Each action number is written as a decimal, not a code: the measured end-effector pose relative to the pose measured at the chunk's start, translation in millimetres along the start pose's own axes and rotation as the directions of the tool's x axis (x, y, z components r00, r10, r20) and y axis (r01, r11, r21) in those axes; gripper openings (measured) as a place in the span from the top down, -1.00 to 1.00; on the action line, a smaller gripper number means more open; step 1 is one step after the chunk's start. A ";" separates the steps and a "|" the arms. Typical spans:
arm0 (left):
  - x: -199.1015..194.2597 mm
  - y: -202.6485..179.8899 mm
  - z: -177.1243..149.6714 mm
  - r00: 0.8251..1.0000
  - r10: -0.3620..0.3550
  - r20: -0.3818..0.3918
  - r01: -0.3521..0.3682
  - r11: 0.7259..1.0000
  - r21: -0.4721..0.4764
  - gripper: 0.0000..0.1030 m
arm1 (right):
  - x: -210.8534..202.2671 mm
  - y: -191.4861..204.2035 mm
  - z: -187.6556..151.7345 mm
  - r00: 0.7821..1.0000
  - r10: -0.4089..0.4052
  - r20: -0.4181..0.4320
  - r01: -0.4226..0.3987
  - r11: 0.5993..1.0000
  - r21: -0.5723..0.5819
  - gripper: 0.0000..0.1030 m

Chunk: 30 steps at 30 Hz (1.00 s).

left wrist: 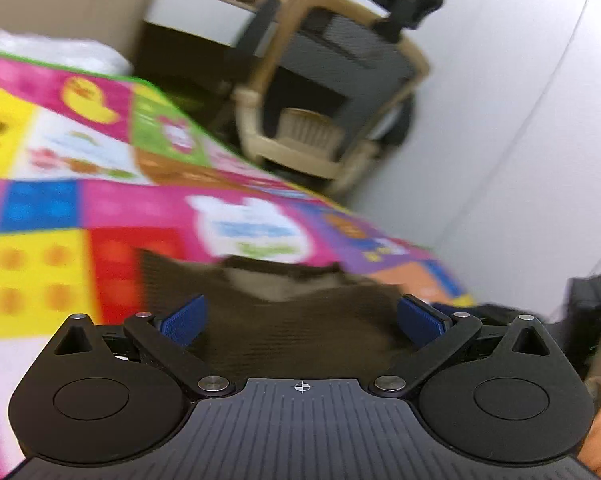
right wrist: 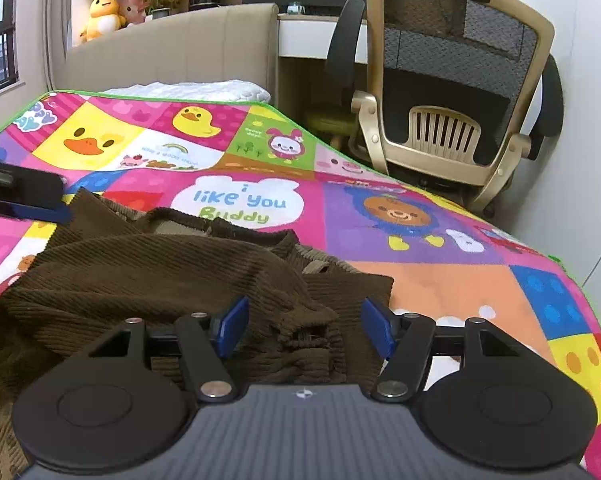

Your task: Fold clothes

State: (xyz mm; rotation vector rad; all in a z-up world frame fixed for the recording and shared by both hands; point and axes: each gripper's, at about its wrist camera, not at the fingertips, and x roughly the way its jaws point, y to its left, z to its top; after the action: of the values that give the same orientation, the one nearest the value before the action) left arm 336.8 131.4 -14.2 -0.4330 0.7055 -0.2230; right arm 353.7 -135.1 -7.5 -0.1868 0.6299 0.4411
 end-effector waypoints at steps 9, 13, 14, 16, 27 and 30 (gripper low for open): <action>19.3 30.9 2.3 1.000 -0.004 -0.025 0.000 0.988 -0.157 -1.00 | -3.0 3.1 1.3 1.000 -0.020 -0.003 0.020 1.000 -0.016 -0.23; 10.2 34.6 3.1 0.999 0.032 -0.020 -0.034 0.990 -0.134 -1.00 | 20.5 3.4 -8.8 0.995 -0.056 -0.085 0.054 0.998 -0.026 -0.23; 7.5 35.0 2.9 0.999 0.040 -0.018 -0.042 0.991 -0.130 -1.00 | 20.7 1.8 -11.1 0.995 -0.054 -0.088 0.053 0.998 -0.019 -0.23; -4.3 30.0 -1.3 0.998 0.052 -0.023 -0.054 0.995 -0.083 -1.00 | 9.2 -4.6 -11.4 0.997 -0.040 -0.065 0.041 0.999 0.012 -0.23; -40.0 -0.4 -48.3 0.940 0.339 -0.032 -0.288 0.842 0.456 -1.00 | -17.2 -10.7 -47.3 0.993 -0.060 -0.104 0.055 0.997 -0.049 -0.38; -37.9 4.3 -45.6 0.937 0.345 -0.049 -0.288 0.847 0.447 -1.00 | -34.3 -13.3 -28.0 0.998 -0.043 -0.048 0.041 0.999 -0.023 -0.38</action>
State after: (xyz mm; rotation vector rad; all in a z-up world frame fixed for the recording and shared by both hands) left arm 278.5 134.1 -25.2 0.1322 0.8166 -0.0887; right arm 320.2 -167.0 -8.4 -0.2323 0.6676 0.4042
